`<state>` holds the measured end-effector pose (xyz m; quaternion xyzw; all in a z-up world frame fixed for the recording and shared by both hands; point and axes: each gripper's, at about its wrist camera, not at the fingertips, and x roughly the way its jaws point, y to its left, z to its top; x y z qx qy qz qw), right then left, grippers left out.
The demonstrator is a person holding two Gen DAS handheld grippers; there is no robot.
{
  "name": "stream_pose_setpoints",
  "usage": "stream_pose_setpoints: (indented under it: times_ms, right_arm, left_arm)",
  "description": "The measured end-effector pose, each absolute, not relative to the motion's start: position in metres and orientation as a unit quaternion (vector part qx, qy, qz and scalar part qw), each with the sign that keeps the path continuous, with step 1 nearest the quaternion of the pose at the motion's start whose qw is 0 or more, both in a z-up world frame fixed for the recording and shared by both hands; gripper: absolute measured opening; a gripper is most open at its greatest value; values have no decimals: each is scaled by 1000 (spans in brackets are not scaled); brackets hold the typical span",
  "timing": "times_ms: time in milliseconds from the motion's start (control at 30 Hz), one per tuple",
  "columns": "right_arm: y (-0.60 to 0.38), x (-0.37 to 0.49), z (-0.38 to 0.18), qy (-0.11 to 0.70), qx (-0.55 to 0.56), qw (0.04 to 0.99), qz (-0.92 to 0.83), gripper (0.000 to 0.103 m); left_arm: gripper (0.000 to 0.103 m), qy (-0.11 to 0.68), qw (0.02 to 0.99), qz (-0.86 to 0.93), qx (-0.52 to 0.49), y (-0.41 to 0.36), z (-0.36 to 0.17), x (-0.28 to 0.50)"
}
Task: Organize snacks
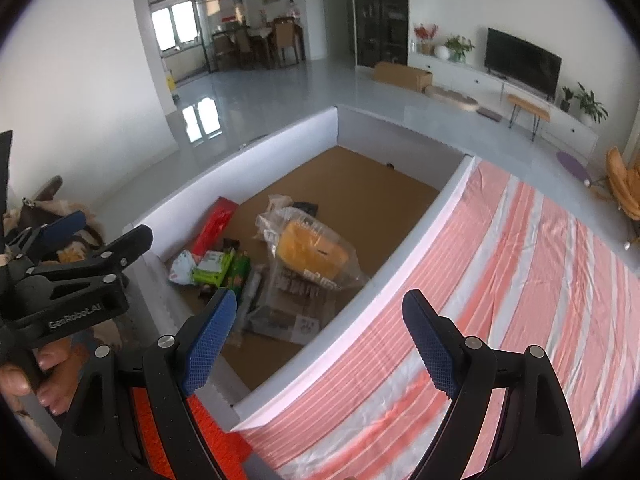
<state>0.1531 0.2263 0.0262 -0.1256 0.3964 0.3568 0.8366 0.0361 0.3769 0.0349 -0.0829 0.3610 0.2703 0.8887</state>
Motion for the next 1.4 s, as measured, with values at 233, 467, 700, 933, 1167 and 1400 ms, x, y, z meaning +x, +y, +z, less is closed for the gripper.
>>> stream_pose_setpoints:
  times_ms: [233, 467, 700, 933, 1167, 1400]
  right_arm:
    - [228, 154, 31, 410, -123, 833, 350, 88]
    - [229, 145, 43, 400, -131, 832, 362, 88]
    - [231, 144, 44, 399, -135, 830, 365, 88]
    - [233, 141, 46, 403, -141, 827, 365, 88]
    - [235, 138, 47, 400, -147, 828, 365, 88]
    - [235, 136, 47, 398, -151, 828, 365, 88]
  left_arm:
    - [103, 356, 892, 266, -83, 375, 52, 33]
    - [103, 353, 888, 283, -78, 377, 56, 31]
    - [103, 356, 887, 283, -80, 378, 56, 32]
    - [103, 351, 887, 290, -73, 377, 58, 30]
    - [103, 351, 887, 290, -76, 380, 59, 28]
    - [103, 350, 887, 293, -77, 381, 59, 26]
